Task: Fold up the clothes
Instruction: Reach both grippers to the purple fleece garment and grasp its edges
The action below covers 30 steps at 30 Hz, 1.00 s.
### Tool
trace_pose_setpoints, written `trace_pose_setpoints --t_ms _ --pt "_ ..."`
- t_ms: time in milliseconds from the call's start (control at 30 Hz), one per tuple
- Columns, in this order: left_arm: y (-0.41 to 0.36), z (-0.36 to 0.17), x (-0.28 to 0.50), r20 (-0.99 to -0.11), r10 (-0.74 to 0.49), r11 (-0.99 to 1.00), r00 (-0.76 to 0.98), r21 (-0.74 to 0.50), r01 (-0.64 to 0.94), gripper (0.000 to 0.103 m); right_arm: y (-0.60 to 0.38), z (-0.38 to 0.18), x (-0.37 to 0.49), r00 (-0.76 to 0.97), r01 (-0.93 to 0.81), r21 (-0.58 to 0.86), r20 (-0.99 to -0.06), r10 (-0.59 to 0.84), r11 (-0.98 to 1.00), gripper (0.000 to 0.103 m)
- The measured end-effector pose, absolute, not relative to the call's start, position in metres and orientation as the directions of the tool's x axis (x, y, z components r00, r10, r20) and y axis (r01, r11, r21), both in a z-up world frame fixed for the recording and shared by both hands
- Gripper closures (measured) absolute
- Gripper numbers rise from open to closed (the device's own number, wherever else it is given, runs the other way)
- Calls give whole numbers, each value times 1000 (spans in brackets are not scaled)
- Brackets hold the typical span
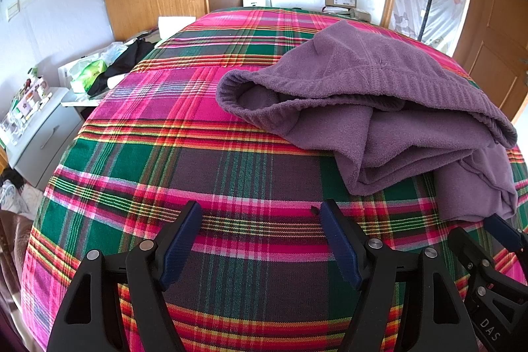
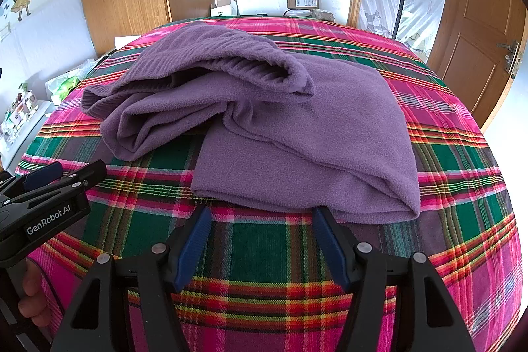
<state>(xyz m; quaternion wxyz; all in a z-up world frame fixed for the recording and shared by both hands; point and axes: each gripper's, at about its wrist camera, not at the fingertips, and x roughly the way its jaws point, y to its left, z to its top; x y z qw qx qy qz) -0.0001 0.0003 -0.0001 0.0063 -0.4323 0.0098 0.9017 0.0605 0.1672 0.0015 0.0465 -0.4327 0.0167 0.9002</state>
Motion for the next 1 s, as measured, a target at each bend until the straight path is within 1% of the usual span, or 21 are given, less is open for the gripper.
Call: trace_pose_setpoints --t_ms 333,433,500,800,833,867,900,933,1000 --pt "1 -1 -1 -780 7 -1000 -626 8 -21 28 167 2 60 -621 -98 -10 -781 69 -995 39" --pt "1 -1 -1 -780 8 -1000 -625 8 -23 27 167 1 60 -620 -92 -4 -782 61 -996 37" --pt "1 0 -1 -780 11 -1000 -625 8 -27 27 168 1 59 -620 -88 -2 -783 56 -996 34" --pt "-6 0 -7 -786 59 -997 -616 -19 -71 27 169 0 60 -617 -36 -4 -786 25 -999 34" --pt "-8 1 -9 -787 72 -997 -613 -31 -77 27 170 0 60 -615 -21 0 -788 13 -1000 35" --pt "-12 3 -12 -790 89 -995 -606 -47 -85 27 172 1 60 -614 -6 12 -789 -6 -1000 42" --pt "-16 6 -14 -785 97 -995 -612 -56 -86 27 174 3 61 -614 10 28 -788 -28 -1000 55" --pt "-20 10 -17 -778 103 -994 -619 -63 -86 27 178 6 61 -616 29 51 -786 -58 -998 58" --pt "-27 18 -22 -764 113 -993 -636 -73 -89 27 187 16 63 -642 51 79 -761 -93 -996 60"
